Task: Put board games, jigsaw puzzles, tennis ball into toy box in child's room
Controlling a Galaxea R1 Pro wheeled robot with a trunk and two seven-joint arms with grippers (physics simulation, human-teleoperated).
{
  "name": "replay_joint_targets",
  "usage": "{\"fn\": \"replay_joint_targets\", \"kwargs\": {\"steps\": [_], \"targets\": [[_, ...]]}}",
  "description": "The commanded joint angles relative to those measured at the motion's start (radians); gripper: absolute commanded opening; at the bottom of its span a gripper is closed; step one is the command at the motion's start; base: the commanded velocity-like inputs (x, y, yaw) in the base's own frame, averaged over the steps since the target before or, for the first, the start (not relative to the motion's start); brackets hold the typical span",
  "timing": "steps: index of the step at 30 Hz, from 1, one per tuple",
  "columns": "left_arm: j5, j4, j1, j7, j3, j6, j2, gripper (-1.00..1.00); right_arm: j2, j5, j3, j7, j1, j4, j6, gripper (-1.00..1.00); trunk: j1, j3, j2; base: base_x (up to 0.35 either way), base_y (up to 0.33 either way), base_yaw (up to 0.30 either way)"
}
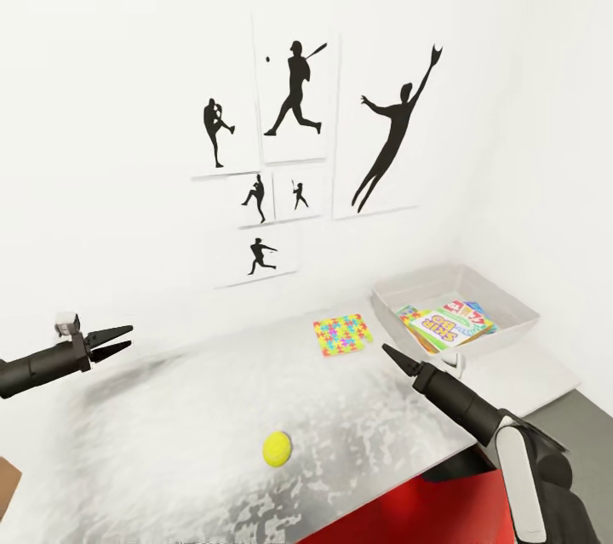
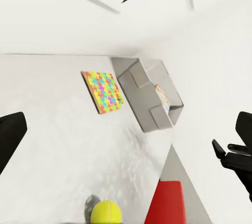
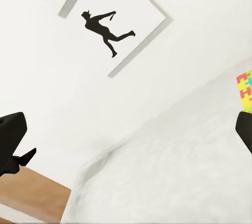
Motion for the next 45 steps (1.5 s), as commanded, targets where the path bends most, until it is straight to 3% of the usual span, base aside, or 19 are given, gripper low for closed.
{"fn": "replay_joint_targets", "kwargs": {"steps": [1,23,32,34,41,45], "targets": [[0.002,0.000,-0.001,-0.002,0.000,0.010,0.000,1.00,0.001,-0.002,-0.002,-0.003,-0.001,0.000,0.006,1.00,0.001,-0.001,-0.002,-0.061,0.003,0.157],[0.002,0.000,-0.001,-0.002,0.000,0.008,0.000,1.00,0.005,0.005,0.005,-0.031,-0.001,0.000,0.007,1.00,0.001,0.022,-0.002,-0.117,0.000,0.208],[0.000,0.000,-0.001,-0.002,0.000,0.005,0.000,1.00,0.005,0.003,0.014,-0.085,-0.001,0.000,0.007,1.00,0.001,0.025,-0.002,-0.002,0.000,0.081],[0.000,0.000,-0.001,-0.002,0.000,0.004,0.000,1.00,0.004,0.006,0.063,-0.107,-0.001,0.000,0.007,1.00,0.001,0.025,-0.002,0.000,0.000,0.003],[-0.001,0.000,-0.001,0.006,-0.001,0.001,0.000,1.00,0.005,0.004,0.104,-0.220,-0.001,-0.001,0.008,1.00,0.001,0.025,-0.002,0.000,0.000,0.001],[-0.006,0.000,-0.001,0.015,-0.004,0.000,-0.004,1.00,0.005,0.005,0.176,-0.296,-0.001,-0.002,0.007,1.00,0.001,0.025,-0.002,0.000,0.000,0.000]]}}
